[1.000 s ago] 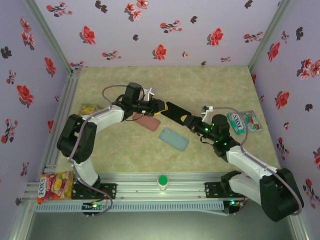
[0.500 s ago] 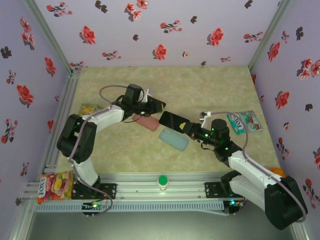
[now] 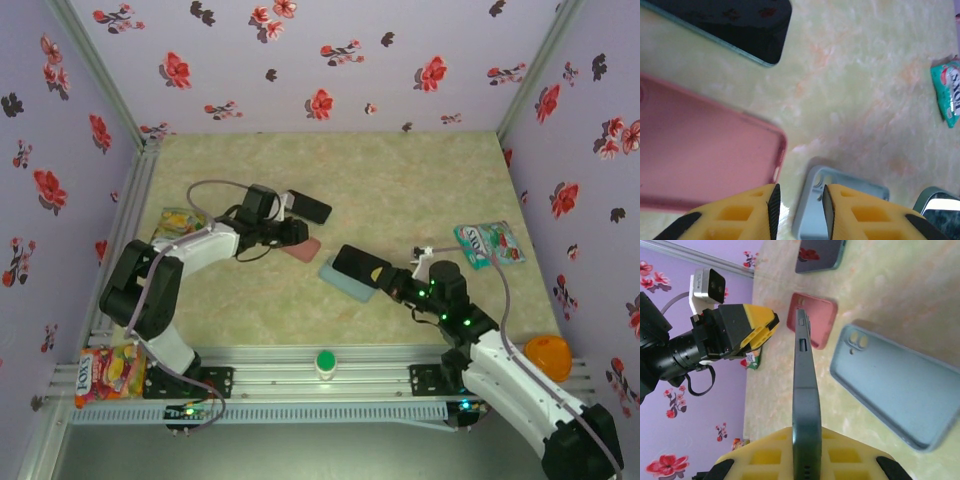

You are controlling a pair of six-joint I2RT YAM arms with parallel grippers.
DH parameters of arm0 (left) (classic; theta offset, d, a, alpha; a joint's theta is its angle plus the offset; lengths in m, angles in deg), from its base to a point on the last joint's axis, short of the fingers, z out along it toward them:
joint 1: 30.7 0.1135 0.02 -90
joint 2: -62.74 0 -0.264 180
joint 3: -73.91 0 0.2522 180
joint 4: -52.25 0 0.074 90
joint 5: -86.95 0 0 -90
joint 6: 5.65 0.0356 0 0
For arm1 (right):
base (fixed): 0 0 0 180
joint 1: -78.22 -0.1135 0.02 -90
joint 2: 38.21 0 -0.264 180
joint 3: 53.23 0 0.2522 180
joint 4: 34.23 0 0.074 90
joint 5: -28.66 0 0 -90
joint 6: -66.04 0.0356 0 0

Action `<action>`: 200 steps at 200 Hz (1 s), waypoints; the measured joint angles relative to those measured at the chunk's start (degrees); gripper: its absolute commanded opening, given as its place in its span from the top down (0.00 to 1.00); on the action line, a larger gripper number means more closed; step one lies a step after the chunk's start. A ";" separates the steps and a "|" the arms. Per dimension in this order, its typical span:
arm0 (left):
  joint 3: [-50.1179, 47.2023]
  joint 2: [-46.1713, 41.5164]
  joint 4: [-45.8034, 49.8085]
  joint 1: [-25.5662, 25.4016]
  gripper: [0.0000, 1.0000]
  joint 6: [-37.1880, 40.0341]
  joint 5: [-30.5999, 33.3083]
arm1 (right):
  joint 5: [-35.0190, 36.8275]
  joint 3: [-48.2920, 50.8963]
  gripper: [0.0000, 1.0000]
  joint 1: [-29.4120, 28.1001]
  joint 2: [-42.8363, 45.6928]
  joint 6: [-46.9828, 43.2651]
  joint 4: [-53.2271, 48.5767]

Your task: Put the phone into the phone case

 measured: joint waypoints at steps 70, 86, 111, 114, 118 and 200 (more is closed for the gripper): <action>-5.95 -0.07 -4.50 -0.76 0.68 1.18 -1.44 | 3.85 0.50 1.00 -2.23 2.43 2.29 -8.20; -7.13 -0.07 -5.75 -1.18 0.68 1.18 -1.97 | 4.44 0.50 1.00 -2.49 1.79 2.91 -9.03; -7.72 -0.07 -6.99 -1.95 0.68 1.18 -2.67 | 5.31 0.50 1.00 -2.54 0.39 3.34 -9.16; -7.72 -0.07 -7.13 -2.08 0.68 1.18 -2.71 | 5.35 0.50 1.00 -2.54 0.17 3.37 -9.14; -7.72 -0.07 -7.37 -2.23 0.68 1.18 -2.78 | 5.38 0.50 1.00 -2.54 -0.20 3.54 -9.09; -7.72 1.31 -10.64 -4.92 0.68 1.16 -3.32 | 5.31 0.07 1.00 -2.86 -7.54 5.29 -4.42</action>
